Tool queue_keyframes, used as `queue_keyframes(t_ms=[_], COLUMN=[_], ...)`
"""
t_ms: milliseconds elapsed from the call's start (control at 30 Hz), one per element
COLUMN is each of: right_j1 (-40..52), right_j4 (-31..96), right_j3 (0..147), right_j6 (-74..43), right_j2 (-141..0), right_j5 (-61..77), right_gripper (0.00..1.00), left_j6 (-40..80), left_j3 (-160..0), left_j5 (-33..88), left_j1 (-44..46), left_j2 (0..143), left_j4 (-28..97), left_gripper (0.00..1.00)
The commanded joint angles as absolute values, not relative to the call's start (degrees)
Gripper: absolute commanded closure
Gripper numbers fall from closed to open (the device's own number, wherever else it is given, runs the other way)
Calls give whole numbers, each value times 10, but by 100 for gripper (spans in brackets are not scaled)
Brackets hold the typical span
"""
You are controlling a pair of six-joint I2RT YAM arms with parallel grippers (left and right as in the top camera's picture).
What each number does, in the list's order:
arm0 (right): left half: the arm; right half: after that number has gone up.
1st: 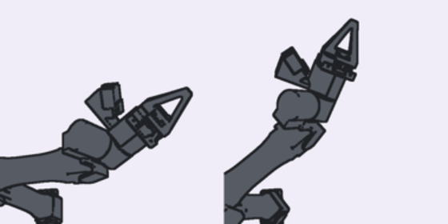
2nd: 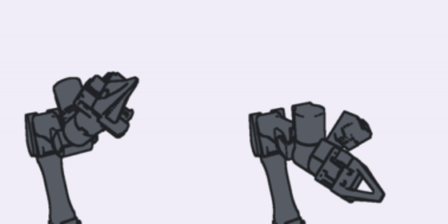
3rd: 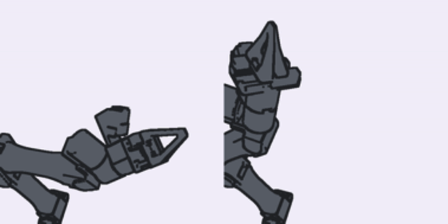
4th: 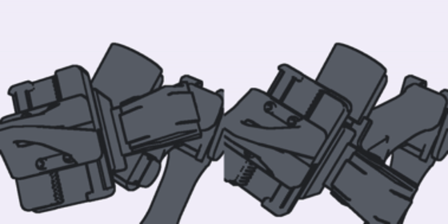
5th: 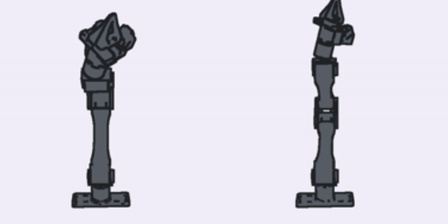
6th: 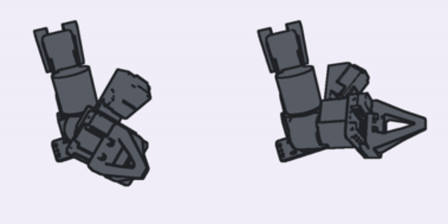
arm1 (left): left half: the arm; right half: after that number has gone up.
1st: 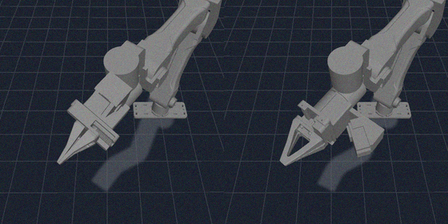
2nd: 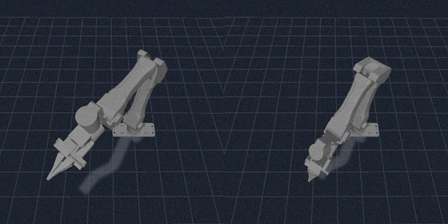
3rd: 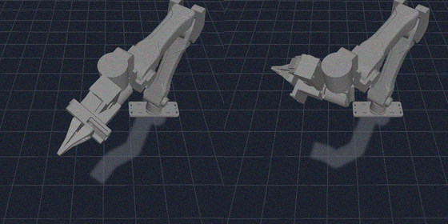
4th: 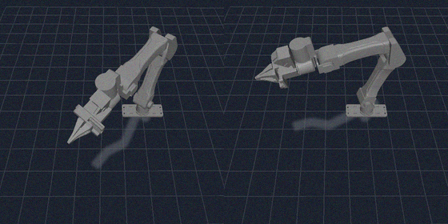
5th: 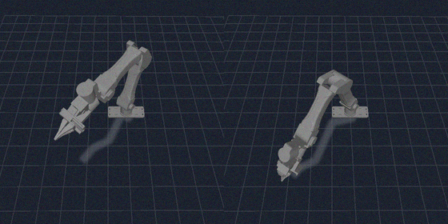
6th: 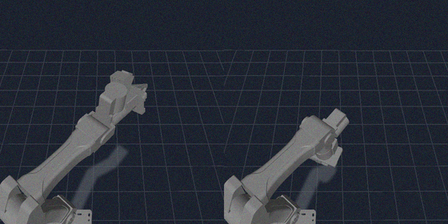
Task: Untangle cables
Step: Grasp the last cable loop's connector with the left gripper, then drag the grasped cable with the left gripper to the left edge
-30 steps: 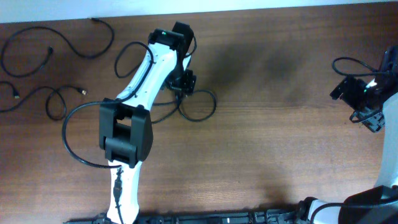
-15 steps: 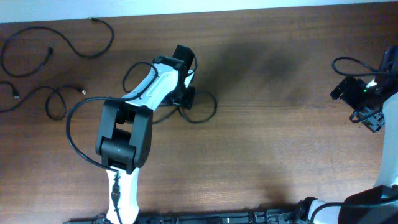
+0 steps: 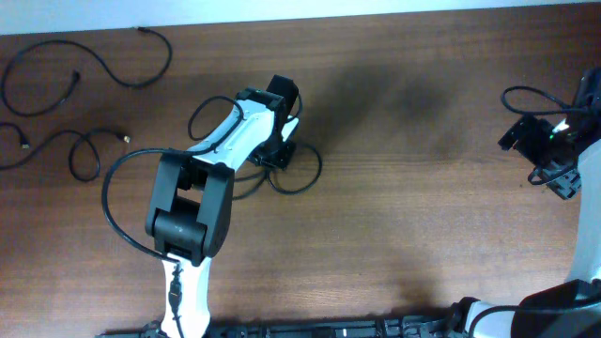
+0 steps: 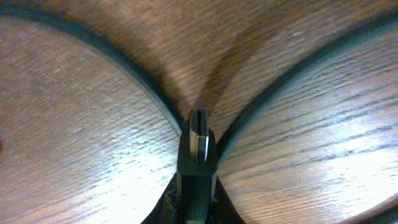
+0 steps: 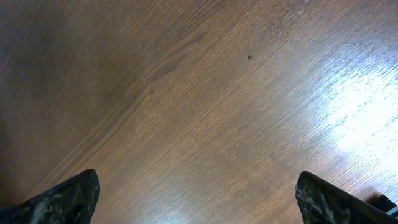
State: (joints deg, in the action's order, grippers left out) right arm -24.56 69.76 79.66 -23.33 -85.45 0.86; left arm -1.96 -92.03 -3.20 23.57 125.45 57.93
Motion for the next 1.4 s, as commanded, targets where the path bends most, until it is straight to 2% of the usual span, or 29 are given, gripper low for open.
queue_keyframes(t_ms=[0, 167, 533, 933, 1033, 1133, 1367], right_j1=[-248, -248, -248, -248, -248, -248, -248], right_j4=[696, 696, 696, 696, 696, 696, 696], right_j3=[803, 803, 803, 803, 803, 803, 803], right_j6=[-229, -229, -229, -229, -229, -229, -229], right_j2=[-854, -854, -854, -854, -854, -854, -854], right_j5=[2, 1, 2, 2, 1, 1, 1], right_gripper=[2, 2, 2, 2, 2, 2, 2], left_j6=[-13, 37, 98, 185, 279, 348, 356], left_j3=[-889, -942, -1216, -1491, -1539, -1545, -1586], left_j5=[-60, -53, -25, -30, -29, 4, 28], left_j1=[232, 231, 187, 21, -32, -77, -161], left_j2=[1295, 1295, 1295, 1295, 1295, 1295, 1279], left_j4=[574, 591, 732, 933, 962, 958, 965], left_gripper=[100, 100, 100, 100, 100, 100, 100])
